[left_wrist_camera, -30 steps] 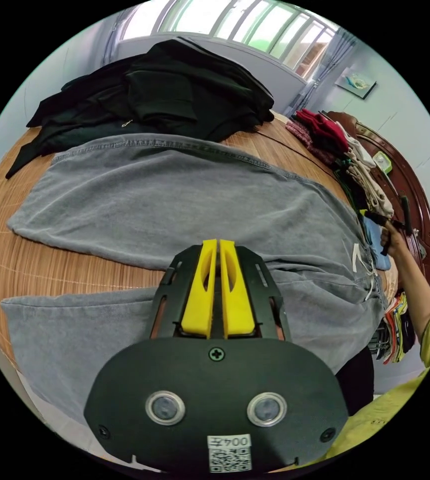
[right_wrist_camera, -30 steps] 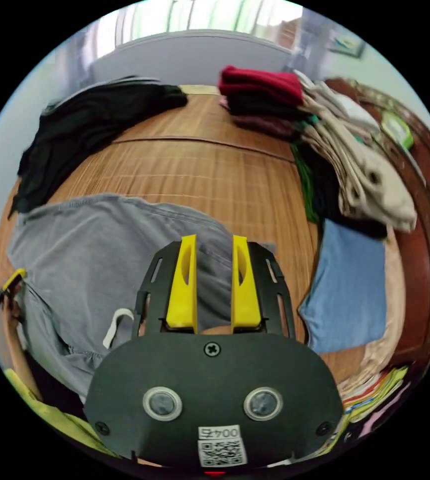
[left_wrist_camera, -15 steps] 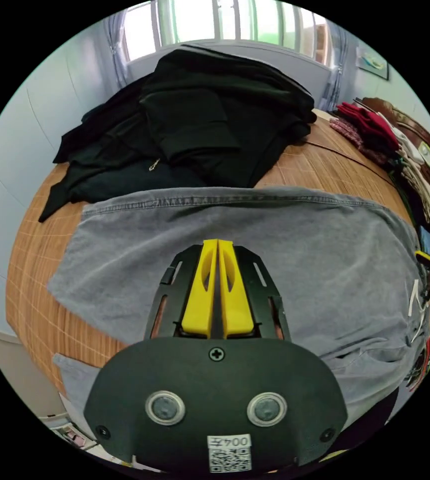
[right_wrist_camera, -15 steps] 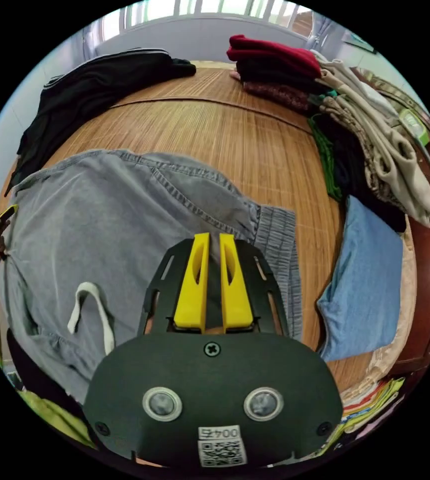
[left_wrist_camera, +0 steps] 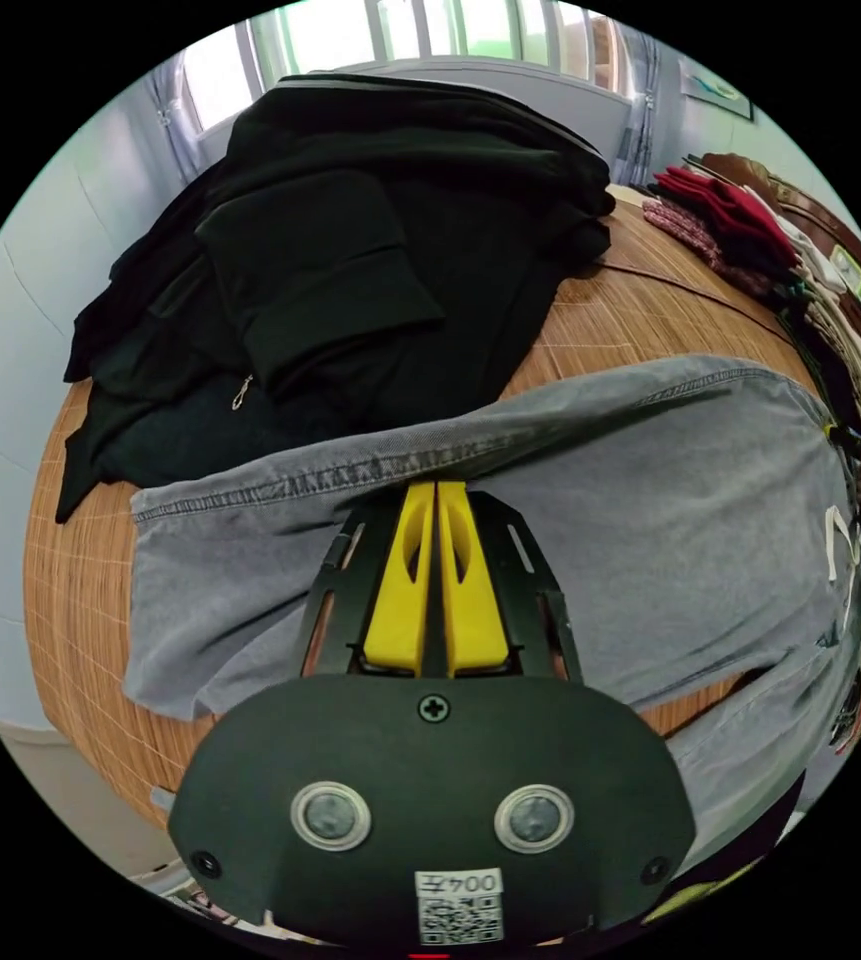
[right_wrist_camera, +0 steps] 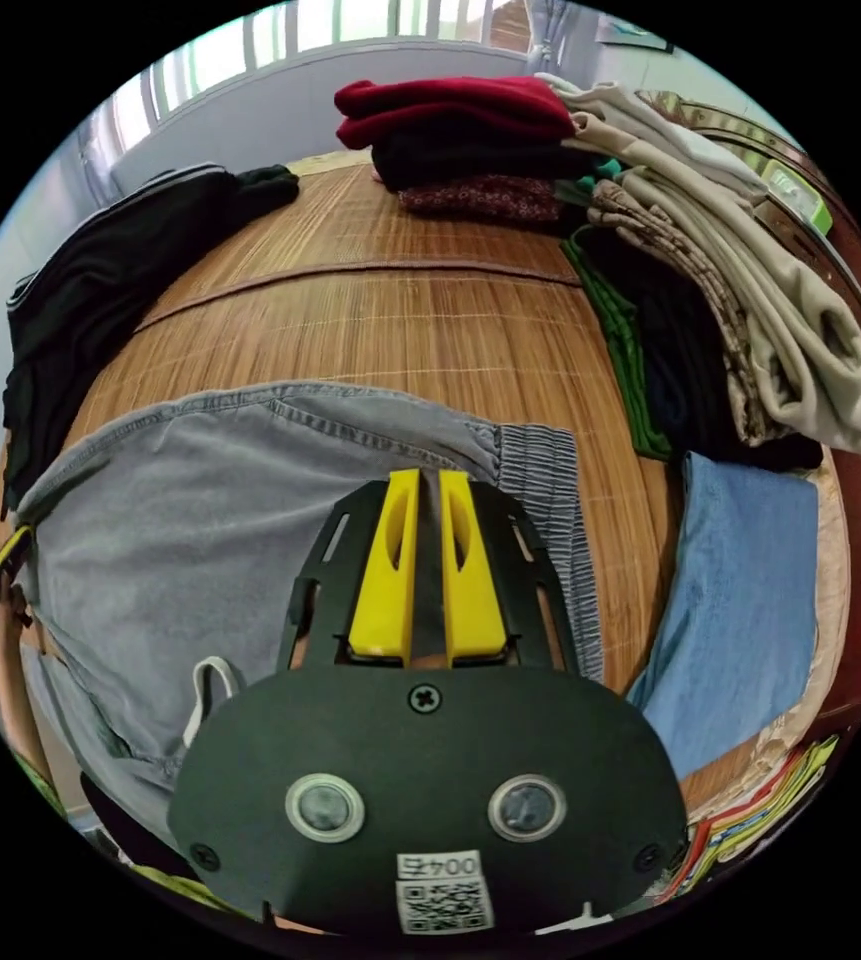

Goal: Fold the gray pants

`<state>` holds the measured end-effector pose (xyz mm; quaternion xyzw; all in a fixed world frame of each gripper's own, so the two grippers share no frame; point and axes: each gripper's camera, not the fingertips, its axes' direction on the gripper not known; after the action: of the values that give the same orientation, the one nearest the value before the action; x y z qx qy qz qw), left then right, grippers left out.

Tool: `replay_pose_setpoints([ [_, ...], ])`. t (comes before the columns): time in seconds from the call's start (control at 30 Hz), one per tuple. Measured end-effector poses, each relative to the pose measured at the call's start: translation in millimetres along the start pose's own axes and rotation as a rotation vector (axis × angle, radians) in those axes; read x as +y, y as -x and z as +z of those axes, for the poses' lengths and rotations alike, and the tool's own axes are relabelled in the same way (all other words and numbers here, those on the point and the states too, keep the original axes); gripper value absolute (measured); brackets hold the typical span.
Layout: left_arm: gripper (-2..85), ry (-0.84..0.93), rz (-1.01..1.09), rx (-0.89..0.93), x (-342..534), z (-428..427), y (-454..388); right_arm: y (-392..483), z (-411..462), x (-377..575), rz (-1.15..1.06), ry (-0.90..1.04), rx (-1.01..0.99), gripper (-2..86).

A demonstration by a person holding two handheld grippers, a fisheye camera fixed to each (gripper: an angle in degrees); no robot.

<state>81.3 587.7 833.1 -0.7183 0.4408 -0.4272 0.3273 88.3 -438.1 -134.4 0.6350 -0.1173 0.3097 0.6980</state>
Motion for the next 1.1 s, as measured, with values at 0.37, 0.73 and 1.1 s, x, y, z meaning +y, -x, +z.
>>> replay_pose_setpoints([
  [0.37,0.3,-0.039,-0.039,0.015,205,-192,71,28,-167,253,-0.168,0.029,-0.287,10.5],
  [0.73,0.7,-0.064,-0.37,0.028,400,-257,157,93,-149,380,-0.214,0.232,-0.115,5.5],
  [1.1,1.0,-0.207,-0.508,0.076,398,-292,252,95,-142,391,-0.162,0.234,-0.049,5.8],
])
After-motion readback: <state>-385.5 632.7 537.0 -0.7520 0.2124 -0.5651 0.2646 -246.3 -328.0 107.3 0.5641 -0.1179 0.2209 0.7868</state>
